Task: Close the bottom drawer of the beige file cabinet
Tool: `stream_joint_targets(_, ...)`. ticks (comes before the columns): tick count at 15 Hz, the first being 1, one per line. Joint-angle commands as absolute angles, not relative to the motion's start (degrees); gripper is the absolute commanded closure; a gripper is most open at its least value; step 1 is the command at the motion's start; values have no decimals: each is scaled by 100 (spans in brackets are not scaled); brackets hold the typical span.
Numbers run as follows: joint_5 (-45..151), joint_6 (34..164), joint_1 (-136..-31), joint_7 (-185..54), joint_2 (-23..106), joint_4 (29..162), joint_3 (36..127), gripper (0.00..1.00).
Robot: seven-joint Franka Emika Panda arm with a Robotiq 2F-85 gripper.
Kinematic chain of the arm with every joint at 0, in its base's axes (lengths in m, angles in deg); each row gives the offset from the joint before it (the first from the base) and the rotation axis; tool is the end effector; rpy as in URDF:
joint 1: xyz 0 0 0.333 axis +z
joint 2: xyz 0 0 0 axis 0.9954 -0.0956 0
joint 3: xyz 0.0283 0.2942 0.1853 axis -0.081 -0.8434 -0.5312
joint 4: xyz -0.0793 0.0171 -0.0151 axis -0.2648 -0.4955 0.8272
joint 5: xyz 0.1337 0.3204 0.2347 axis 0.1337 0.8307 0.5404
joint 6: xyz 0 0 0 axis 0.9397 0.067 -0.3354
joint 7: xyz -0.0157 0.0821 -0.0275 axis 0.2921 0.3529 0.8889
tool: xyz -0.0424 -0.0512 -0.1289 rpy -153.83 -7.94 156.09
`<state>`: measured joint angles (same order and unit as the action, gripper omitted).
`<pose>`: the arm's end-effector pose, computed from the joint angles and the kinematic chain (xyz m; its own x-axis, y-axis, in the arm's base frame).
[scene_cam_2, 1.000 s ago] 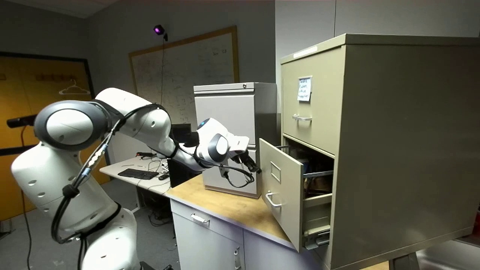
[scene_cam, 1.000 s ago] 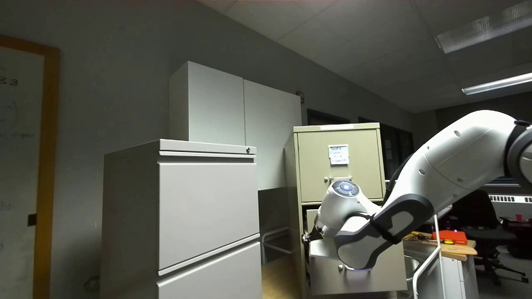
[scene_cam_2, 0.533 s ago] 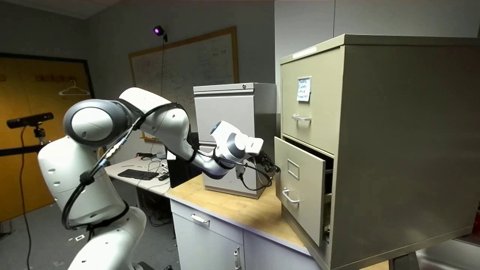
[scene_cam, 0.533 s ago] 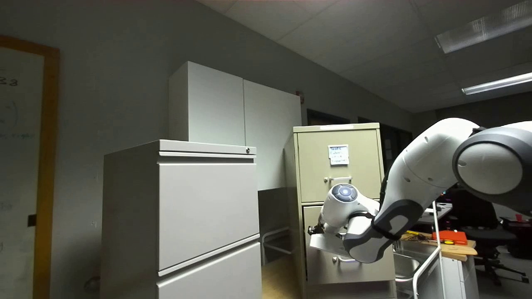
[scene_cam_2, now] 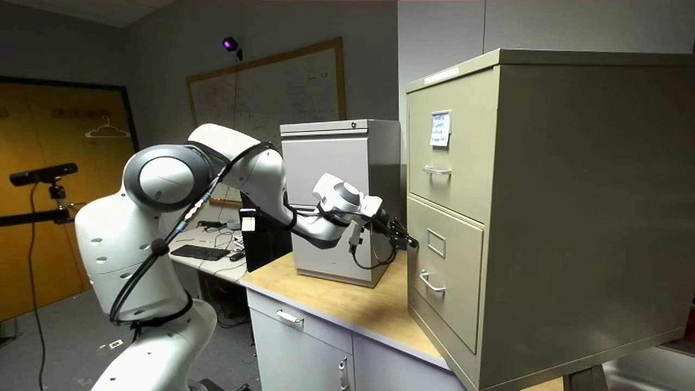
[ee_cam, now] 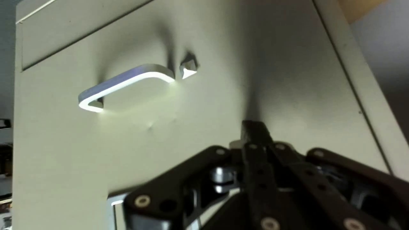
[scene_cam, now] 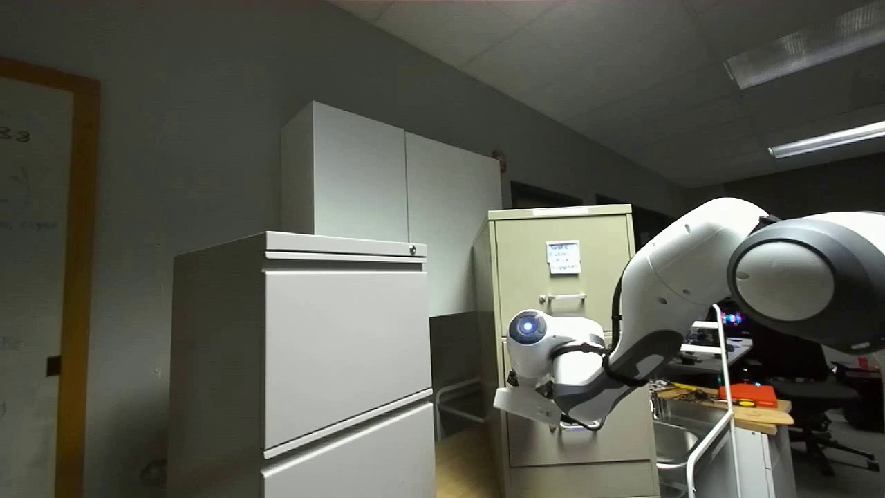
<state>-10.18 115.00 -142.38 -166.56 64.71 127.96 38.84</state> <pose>0.5682 -0.1833 0.4752 0.0682 -0.6095 0.7899 -0.8850 -0.4024 -0.2341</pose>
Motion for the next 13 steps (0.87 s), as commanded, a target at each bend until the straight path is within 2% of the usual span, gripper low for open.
stream_joint_targets(1, -1644, 10185, -13261, -17014, 5642, 11887, 4737, 100)
stream_joint_targets(4, -1629, 9510, -11989, -17015, 5386, 11566, 5783, 100)
stream_joint_targets(7, -1903, 9557, -10782, -17237, 5313, 11315, 6977, 100)
stream_joint_targets(13, -1741, 9744, -9792, -17146, 5328, 11317, 8009, 100)
